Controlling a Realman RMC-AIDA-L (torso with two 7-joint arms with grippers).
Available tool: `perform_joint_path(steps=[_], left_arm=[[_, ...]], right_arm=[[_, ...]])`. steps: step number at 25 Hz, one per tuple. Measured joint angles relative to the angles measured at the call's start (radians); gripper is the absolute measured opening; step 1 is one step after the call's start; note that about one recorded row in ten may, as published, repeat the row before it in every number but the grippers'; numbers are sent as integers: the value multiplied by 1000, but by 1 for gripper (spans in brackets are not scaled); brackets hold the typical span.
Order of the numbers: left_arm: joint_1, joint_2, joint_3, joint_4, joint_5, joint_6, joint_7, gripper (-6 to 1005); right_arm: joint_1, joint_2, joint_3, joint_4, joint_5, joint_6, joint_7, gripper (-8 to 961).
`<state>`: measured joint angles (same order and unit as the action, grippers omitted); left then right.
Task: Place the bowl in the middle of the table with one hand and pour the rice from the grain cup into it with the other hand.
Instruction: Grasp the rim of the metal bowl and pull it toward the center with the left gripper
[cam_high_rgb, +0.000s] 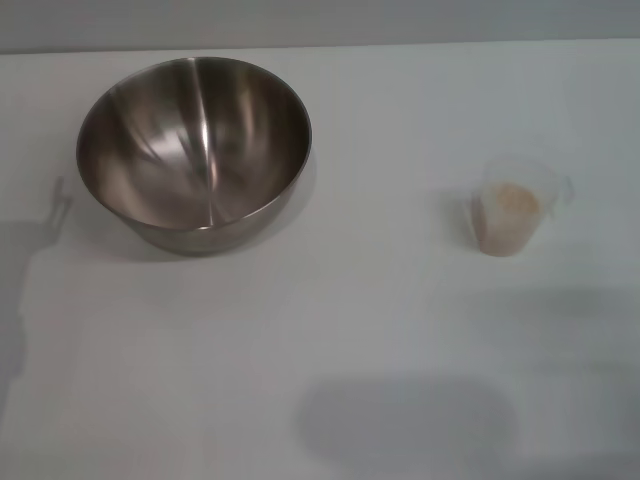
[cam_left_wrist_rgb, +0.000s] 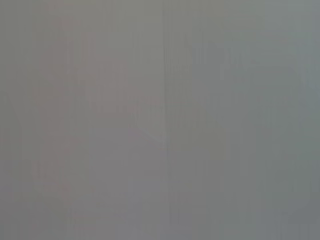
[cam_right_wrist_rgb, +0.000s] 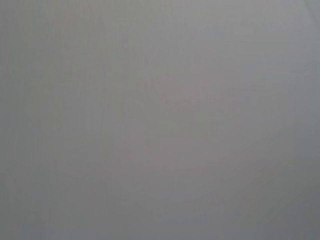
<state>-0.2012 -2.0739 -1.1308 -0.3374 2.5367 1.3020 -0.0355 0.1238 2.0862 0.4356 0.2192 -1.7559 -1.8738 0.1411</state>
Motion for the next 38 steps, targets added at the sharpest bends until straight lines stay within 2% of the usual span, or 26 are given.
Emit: perform_joint_path(steps=[10, 11, 14, 15, 16, 17, 18, 19, 23, 26, 28, 32, 33, 34, 35, 36, 37, 38], left_arm=[[-24, 0, -2, 0, 0, 5, 8, 827], [-65, 7, -8, -9, -1, -18, 9, 827], [-77, 18, -19, -55, 0, -82, 22, 827], [-78, 28, -43, -132, 5, -178, 55, 827], [-78, 28, -43, -132, 5, -178, 55, 827], [-74, 35, -62, -187, 7, -245, 86, 827], [-59, 43, -92, -293, 13, -371, 154, 827], [-59, 43, -92, -293, 13, -371, 154, 827], [-16, 49, -173, -507, 74, -625, 237, 827], [10, 45, -253, -667, 126, -857, 234, 827], [19, 38, -315, -789, 134, -1088, 233, 827], [6, 33, -391, -905, 130, -1354, 233, 826], [6, 33, -391, -905, 130, -1354, 233, 826], [-7, 29, -432, -953, 126, -1475, 233, 826], [-7, 29, -432, -953, 126, -1475, 233, 826], [-21, 22, -479, -1001, 118, -1593, 237, 826], [-21, 22, -479, -1001, 118, -1593, 237, 826], [-32, 18, -521, -1056, 91, -1726, 245, 826]], right_arm=[[11, 0, 9, -3, 4, 24, -7, 814], [16, 0, 9, -3, 4, 34, -8, 814], [21, 0, 10, -3, 4, 47, -8, 816], [25, 0, 11, -3, 5, 56, -7, 816], [25, 0, 11, -3, 5, 56, -7, 816], [27, -1, 11, -3, 5, 59, -7, 816], [30, -1, 11, -3, 6, 62, -7, 816], [32, -1, 12, -2, 6, 62, -7, 816], [39, -2, 12, 0, 6, 63, -7, 816], [42, -2, 12, 1, 6, 64, -7, 815], [45, -2, 12, 2, 6, 64, -3, 815], [50, -2, 12, 3, 6, 66, -3, 815], [54, -2, 12, 3, 6, 68, -3, 815], [54, -2, 12, 3, 6, 68, -3, 815], [57, -1, 12, 3, 6, 68, -3, 815], [57, -1, 12, 3, 6, 68, -3, 815], [57, -1, 12, 3, 6, 68, -3, 816], [58, 0, 11, 4, 6, 69, -3, 816]])
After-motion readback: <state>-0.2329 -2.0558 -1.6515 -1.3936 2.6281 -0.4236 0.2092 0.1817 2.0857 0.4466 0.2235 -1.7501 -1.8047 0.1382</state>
